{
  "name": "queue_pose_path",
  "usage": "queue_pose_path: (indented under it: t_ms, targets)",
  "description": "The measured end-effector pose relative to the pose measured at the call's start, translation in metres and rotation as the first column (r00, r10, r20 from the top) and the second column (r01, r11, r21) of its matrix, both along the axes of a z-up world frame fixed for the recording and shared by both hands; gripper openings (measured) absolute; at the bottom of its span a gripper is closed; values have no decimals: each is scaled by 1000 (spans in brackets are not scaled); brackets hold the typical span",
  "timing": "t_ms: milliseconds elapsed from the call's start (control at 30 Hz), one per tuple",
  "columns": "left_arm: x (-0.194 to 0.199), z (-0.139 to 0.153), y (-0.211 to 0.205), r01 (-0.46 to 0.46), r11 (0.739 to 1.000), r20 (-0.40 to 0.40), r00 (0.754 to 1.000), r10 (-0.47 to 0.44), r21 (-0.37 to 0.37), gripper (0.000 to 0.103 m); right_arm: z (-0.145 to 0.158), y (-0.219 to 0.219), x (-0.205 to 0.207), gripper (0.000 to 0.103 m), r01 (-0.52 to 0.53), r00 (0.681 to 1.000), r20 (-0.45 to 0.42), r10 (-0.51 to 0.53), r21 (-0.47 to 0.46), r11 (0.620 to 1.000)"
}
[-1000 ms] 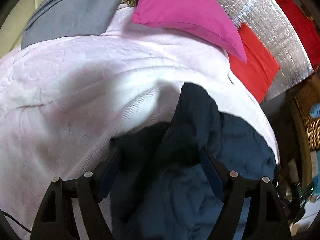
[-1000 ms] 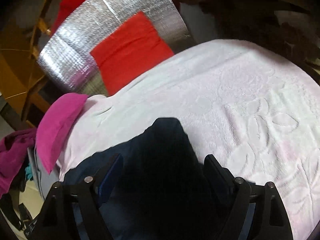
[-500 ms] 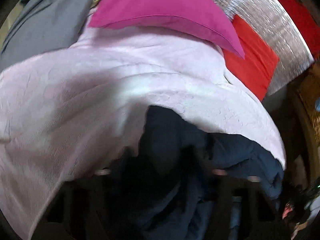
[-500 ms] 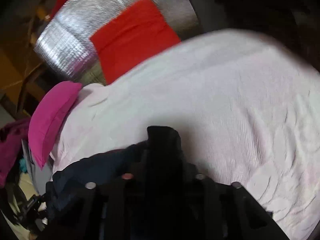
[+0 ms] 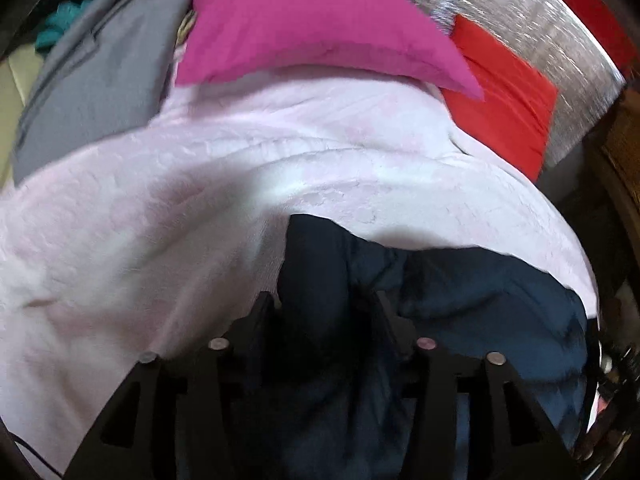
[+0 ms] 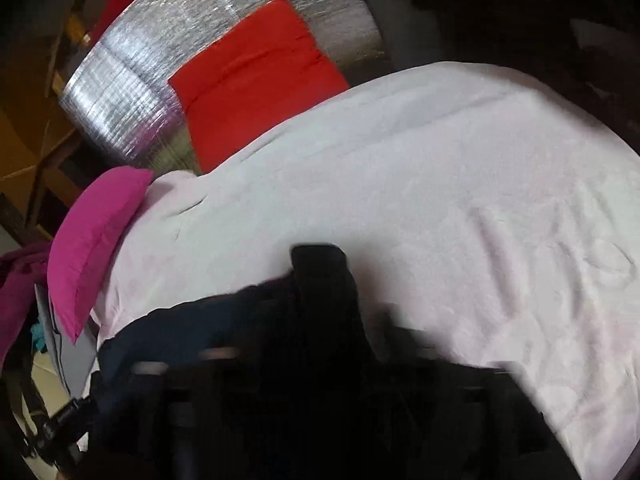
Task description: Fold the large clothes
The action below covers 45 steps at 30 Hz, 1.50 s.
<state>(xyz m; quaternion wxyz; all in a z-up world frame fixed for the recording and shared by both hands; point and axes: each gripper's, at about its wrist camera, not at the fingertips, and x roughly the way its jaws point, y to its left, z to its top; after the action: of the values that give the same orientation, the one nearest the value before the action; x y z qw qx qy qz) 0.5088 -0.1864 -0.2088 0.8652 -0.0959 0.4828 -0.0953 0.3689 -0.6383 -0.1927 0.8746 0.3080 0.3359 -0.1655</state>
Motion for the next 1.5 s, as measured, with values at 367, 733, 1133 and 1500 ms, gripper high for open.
queue_pose_path:
  t_ms: [367,733,1133,1500]
  targets:
    - [-76,37,-38,205,976,137,967,-214,75,75,41,90,-35,45,-220,970,78,232,-141,965]
    - [-75,-3,-54,242,958,4,969,-246,152,80,-12,101,11,43,-196,977,-89,195,-1,981]
    - [-115,8,-46,248,941,79,959,-272,229,80,-10,153,69,46,-311,949,-41,311,0,950]
    - [-151,28,-38,247,921,143,943,-299,301,80,36,130,-10,46,-246,969,13,247,-35,969]
